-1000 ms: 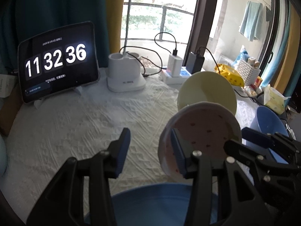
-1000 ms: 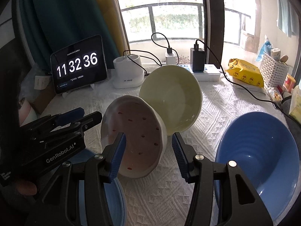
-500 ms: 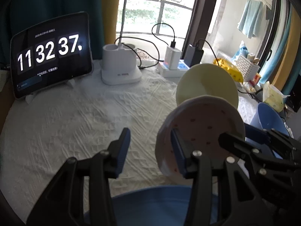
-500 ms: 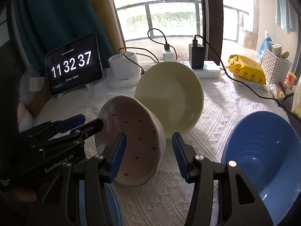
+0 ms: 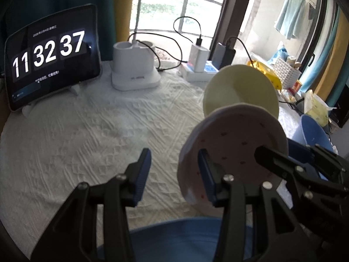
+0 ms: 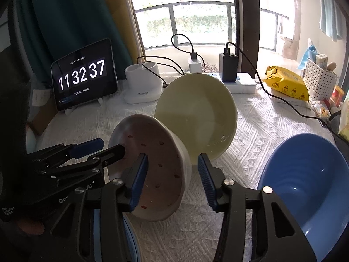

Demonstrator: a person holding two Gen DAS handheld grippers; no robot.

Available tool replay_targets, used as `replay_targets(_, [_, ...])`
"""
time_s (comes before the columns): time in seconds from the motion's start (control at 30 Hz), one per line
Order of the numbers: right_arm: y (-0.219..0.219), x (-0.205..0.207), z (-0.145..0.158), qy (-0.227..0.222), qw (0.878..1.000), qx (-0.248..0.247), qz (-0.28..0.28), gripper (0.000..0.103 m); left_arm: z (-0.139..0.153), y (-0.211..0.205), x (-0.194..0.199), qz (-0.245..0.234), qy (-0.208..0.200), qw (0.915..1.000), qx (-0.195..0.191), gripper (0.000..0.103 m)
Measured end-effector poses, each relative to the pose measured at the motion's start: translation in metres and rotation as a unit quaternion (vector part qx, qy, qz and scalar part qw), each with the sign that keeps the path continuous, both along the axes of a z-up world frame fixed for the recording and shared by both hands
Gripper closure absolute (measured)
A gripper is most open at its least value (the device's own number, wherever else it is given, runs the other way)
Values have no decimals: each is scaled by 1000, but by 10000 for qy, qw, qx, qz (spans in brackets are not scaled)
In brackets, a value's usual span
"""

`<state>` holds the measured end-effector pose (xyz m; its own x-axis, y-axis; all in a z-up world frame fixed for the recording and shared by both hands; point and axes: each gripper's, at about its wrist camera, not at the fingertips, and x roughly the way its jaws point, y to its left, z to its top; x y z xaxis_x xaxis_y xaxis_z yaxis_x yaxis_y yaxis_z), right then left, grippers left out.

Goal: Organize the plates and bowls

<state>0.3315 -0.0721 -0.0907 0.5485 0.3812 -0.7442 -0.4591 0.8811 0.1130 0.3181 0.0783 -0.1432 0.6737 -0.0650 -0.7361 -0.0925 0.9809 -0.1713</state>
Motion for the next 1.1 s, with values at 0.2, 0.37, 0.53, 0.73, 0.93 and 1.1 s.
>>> replay_targets(0.2, [3,-6,-1,2,10000,-93,3,62,-4,-7,-1,-177,61,9998,116,57])
replay_targets(0.37, [6,-12,-5,-52,9995,-304,-68,63,-9,-9,2,-266,131,9995,135,58])
replay_targets(0.53, [8,-13,-13,-136,9981,-570,-203,77,-15,-16,4,-467,181,9987,84,70])
replay_targets(0.73, [4,-9,-15,-215,9971,-641,-350,90,-12,-14,2,-379,86,9991,143,80])
replay_targets(0.93, [3,-7,-14,-237,9968,-615,-453,91,-5,-18,-2,-382,-90,9991,172,81])
replay_targets(1.1, [0,-9,-2,-450,9963,-525,-520,91,7,-21,-7,-423,-259,9986,160,81])
